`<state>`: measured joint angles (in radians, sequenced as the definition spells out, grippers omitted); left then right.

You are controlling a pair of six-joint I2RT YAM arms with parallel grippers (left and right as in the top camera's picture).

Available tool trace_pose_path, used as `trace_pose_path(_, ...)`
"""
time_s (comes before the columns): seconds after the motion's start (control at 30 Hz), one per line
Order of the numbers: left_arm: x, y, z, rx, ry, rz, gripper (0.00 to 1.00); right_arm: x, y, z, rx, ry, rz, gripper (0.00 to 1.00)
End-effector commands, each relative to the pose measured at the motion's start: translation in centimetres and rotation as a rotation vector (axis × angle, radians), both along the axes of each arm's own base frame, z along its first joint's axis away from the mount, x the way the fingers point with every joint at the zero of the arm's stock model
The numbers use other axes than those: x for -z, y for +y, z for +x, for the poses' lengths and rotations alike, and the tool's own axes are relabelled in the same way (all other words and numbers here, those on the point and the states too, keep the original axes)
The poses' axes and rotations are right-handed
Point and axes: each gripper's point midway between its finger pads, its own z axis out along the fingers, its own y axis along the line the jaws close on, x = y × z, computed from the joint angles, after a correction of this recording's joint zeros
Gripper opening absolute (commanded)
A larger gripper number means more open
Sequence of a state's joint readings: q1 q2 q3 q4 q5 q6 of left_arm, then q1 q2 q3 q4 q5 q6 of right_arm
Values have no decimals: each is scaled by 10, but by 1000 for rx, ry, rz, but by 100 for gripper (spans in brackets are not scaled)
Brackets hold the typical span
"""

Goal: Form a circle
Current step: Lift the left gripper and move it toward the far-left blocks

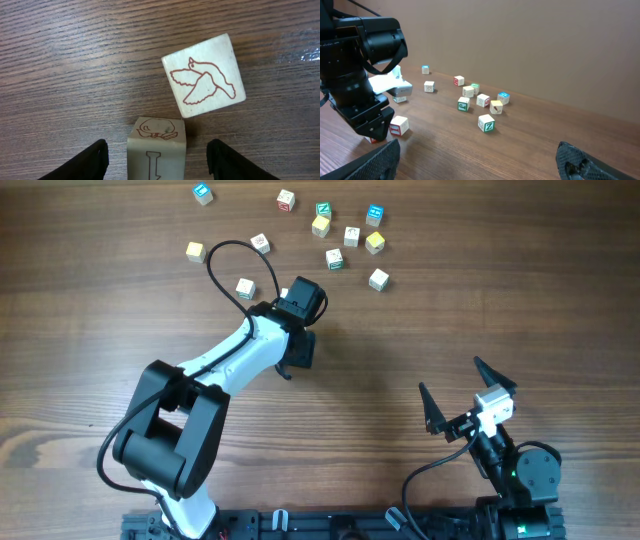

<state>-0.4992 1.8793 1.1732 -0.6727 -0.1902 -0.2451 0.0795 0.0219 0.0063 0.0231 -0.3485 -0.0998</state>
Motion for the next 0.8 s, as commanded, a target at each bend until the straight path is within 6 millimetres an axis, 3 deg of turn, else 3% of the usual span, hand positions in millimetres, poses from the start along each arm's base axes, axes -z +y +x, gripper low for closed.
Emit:
trace_pose_path(0.0,-27,-4,15,-4,-68,-32,68,-2,2,-1,-11,-10,-4,100)
trace_pose_path(0.17,-123,-6,66,-54,-302,-148,80,-2,2,-1,-11,-10,-4,100)
trace_pose_path(0.23,-172,3,92,-101,-421,-200,73,-2,2,-1,-11,-10,-4,100)
trace_pose_path(0.3,-208,18,113,-176,-513,-247,60,-2,2,-1,-11,-11,-4,100)
trace_pose_path(0.37,-228,33,131,-243,-591,-287,47,-2,2,-1,-11,-11,-4,100)
trace_pose_path(0.47,-231,52,146,-306,-633,-303,16,-2,2,-1,-11,-10,-4,100)
trace_pose_path(0.6,-198,59,153,-332,-559,-294,9,-2,2,-1,-11,-10,-4,100)
trace_pose_path(0.7,-159,54,157,-328,-475,-277,14,-2,2,-1,-11,-10,-4,100)
trace_pose_path(0.73,-146,54,158,-329,-449,-267,24,-2,2,-1,-11,-10,-4,100)
trace_pose_path(0.77,-137,54,158,-331,-430,-259,48,-2,2,-1,-11,-10,-4,100)
